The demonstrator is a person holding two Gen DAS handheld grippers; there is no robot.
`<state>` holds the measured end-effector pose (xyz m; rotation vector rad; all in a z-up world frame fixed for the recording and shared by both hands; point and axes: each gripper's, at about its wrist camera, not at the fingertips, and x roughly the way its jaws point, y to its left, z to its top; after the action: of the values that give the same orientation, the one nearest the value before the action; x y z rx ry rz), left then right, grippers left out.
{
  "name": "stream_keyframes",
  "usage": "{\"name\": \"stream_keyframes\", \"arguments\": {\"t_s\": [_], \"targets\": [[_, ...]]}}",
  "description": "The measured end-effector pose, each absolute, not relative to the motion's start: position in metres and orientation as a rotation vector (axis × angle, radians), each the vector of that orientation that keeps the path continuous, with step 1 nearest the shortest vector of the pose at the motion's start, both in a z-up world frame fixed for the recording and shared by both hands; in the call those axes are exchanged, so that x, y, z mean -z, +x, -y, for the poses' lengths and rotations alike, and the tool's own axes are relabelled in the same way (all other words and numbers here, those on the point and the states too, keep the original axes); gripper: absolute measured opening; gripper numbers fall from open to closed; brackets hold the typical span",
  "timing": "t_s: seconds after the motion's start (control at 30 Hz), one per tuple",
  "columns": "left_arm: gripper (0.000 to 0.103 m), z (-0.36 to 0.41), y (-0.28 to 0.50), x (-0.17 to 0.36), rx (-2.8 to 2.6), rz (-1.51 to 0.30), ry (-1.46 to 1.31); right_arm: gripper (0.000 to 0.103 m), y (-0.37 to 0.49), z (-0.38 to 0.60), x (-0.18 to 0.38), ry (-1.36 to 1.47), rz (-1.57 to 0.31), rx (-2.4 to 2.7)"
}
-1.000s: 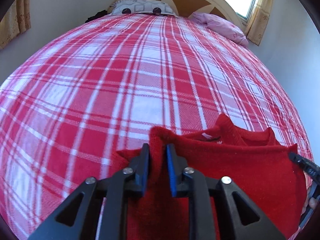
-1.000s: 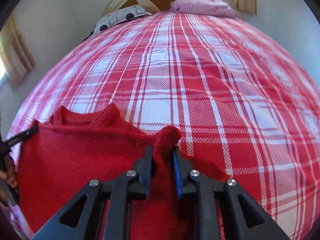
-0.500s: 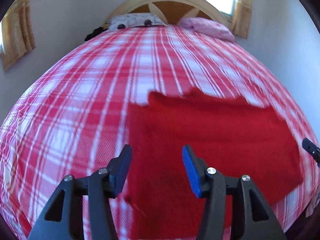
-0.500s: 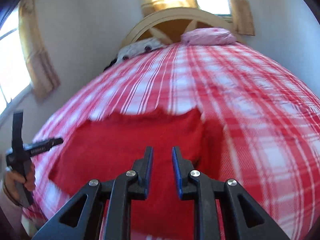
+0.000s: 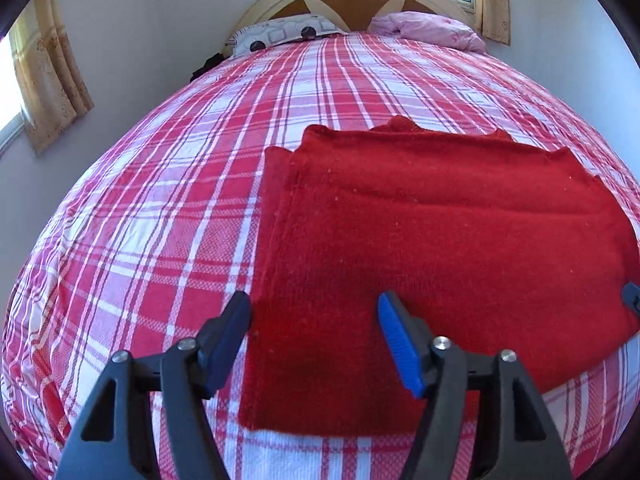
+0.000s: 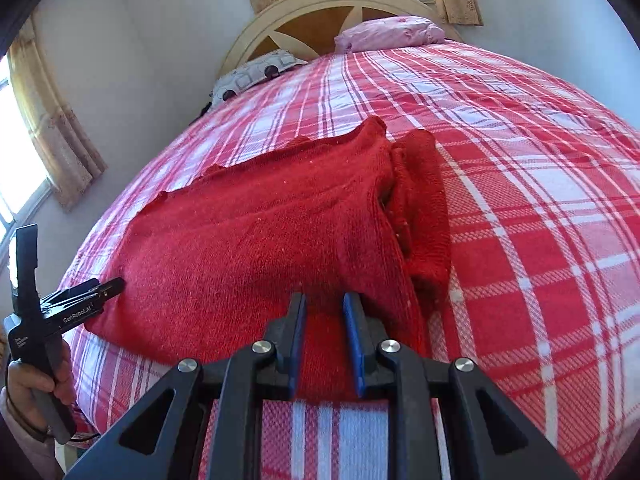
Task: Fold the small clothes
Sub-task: 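Lay the hem over the collar and open both tools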
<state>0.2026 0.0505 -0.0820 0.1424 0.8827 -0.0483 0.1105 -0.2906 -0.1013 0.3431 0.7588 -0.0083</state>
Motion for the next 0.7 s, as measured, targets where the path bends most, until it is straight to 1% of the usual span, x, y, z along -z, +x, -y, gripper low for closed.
{"name": "stream_keyframes", "arguments": {"t_s": [0.1, 0.27, 0.4, 0.5, 0.57, 0.7], "targets": [[0.075, -0.051, 0.191, 0.082, 0.033, -0.872, 0.17, 0.02, 0.095, 0.286, 0.089, 0.3, -0.729, 0.047], [0.075, -0.053, 0.174, 0.084, 0.006, -0.858, 0.162, 0.02, 0.073, 0.268, 0.079, 0.257, -0.66, 0.019], [0.076, -0.054, 0.172, 0.091, 0.019, -0.872, 0.155, 0.02, 0.084, 0.257, 0.087, 0.243, -0.696, -0.023], [0.081, -0.06, 0.174, 0.093, 0.024, -0.875, 0.126, 0.021, 0.094, 0.256, 0.104, 0.262, -0.754, -0.008], [0.084, -0.061, 0.175, 0.093, 0.025, -0.879, 0.122, 0.021, 0.093, 0.256, 0.103, 0.265, -0.74, -0.012], [0.084, -0.061, 0.174, 0.091, 0.022, -0.882, 0.12, 0.021, 0.087, 0.257, 0.094, 0.266, -0.726, -0.016]]}}
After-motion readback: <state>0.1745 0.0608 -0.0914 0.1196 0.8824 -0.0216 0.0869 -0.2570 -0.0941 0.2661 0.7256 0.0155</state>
